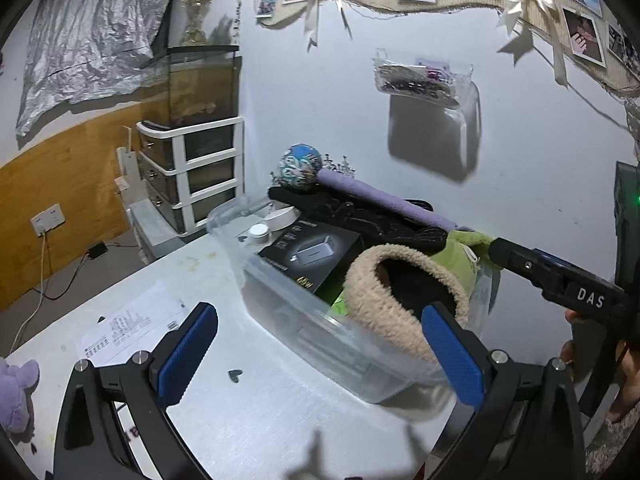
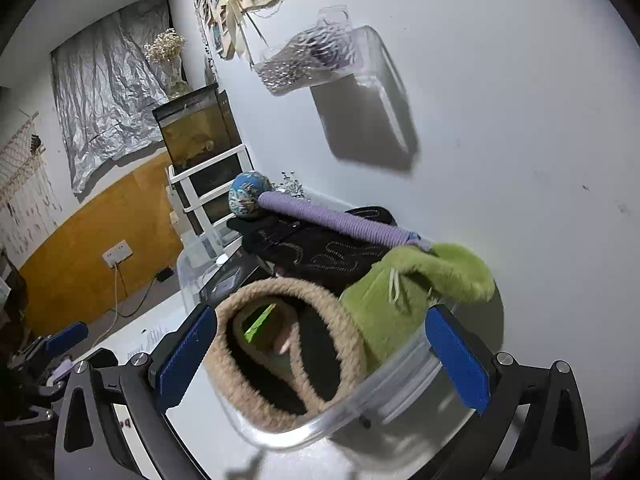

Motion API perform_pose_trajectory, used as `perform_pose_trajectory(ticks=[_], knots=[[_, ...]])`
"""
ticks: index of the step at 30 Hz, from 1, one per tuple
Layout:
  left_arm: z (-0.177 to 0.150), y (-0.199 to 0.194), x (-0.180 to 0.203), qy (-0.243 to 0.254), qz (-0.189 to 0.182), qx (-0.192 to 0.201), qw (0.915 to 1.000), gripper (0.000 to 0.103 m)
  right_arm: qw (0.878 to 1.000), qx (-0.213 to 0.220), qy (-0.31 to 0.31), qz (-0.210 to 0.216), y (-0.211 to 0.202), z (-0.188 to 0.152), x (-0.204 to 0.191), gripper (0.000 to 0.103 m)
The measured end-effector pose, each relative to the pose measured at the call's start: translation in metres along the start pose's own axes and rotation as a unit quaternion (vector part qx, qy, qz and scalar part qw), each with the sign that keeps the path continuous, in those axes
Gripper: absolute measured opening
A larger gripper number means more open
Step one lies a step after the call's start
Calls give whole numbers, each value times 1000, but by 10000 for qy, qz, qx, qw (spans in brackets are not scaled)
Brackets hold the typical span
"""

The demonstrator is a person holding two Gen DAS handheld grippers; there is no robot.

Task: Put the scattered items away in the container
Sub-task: 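Withdraw both tools from the box back over the table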

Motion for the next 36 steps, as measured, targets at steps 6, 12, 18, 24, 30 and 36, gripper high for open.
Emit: perform_pose_trajectory(ticks=[6,12,18,24,30,36], knots=[[-17,-14,-25,-137,162,-15,9998,102,10000,25,-25,-68,-7,-27,-23,103],[-37,-26,-49,-221,314,-63,9992,102,9999,-51,-36,-118,-12,-57,-46,103],[-58,-36,-73,-302,461,-98,9984,102,9998,-50,-111,-156,-18,-73,-67,103],[-72,-44,-92,-399,562,-113,9976,102,9996,-70,-220,-188,-21,-83,-83,103],[-81,-55,-111,-472,748,-40,9961,102,9993,128,-287,-198,-25,-91,-102,103],[-95,-73,-133,-687,1079,181,9916,102,9992,210,-329,97,-22,-106,-132,103]])
Point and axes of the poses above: each gripper's, at about its wrist camera, not at the fingertips, and y roughly the way its jaws point, x to its right, z to its top, the point moved 6 cm from there along y, roughly the way its jaws point, and after that the axes turned 14 degrees about z, right-handed, at the moved point
